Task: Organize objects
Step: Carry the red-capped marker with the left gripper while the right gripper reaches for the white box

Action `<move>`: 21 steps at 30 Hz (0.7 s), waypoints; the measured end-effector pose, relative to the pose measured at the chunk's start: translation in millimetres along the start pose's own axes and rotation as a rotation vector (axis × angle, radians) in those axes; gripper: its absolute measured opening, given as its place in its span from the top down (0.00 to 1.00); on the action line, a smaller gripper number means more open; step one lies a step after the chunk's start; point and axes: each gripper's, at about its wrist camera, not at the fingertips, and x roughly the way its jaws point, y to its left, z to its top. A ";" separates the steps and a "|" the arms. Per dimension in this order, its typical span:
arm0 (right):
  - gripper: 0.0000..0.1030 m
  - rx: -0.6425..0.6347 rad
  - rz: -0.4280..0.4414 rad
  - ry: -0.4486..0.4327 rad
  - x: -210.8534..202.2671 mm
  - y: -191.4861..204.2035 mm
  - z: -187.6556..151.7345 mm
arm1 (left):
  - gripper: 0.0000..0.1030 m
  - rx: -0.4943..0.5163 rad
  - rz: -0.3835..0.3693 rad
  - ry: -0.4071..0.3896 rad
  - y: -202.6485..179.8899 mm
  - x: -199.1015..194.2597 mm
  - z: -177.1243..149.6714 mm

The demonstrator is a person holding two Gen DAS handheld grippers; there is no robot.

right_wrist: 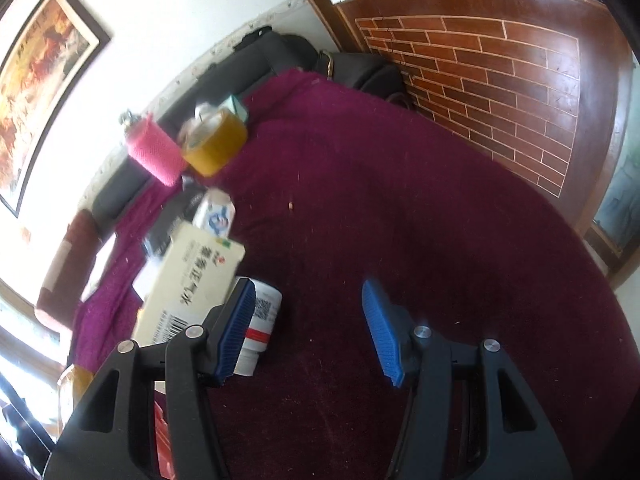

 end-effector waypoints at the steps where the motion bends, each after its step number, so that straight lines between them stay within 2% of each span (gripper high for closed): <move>1: 0.48 -0.015 -0.012 -0.001 0.0 2.5 -0.6 | 0.89 0.021 0.012 -0.018 -1.9 -2.1 -4.9; 3: 0.48 -0.054 -0.021 -0.038 -6.6 8.8 -1.6 | 0.89 0.057 0.026 -0.046 -5.8 -4.8 -11.5; 7: 0.47 -0.136 -0.116 -0.163 -25.9 25.8 -5.3 | 0.89 -0.012 -0.038 -0.047 6.3 -5.1 -9.4; 8: 0.47 -0.155 -0.148 -0.170 -31.2 33.8 -5.5 | 0.88 -0.028 -0.051 -0.048 9.2 -5.3 -9.5; 10: 0.47 -0.191 -0.115 -0.159 -44.7 58.5 -4.7 | 0.88 -0.052 -0.076 -0.049 13.1 -5.6 -9.5; 11: 0.47 -0.215 -0.065 -0.131 -49.5 74.6 -3.5 | 0.88 -0.061 -0.085 -0.050 14.3 -5.6 -9.6; 13: 0.47 -0.260 0.049 -0.021 -48.1 110.6 -1.4 | 0.88 -0.086 -0.114 -0.052 18.9 -5.4 -9.5; 16: 0.42 -0.359 0.108 0.147 -24.4 164.9 -7.2 | 0.88 -0.132 -0.167 -0.054 28.3 -5.0 -10.3; 18: 0.42 -0.402 0.053 0.211 -1.0 191.6 -10.2 | 0.88 -0.130 -0.161 -0.055 26.8 -4.8 -9.6; 21: 0.42 -0.430 -0.085 0.221 33.9 217.2 -4.4 | 0.88 -0.134 -0.162 -0.057 26.8 -4.7 -9.8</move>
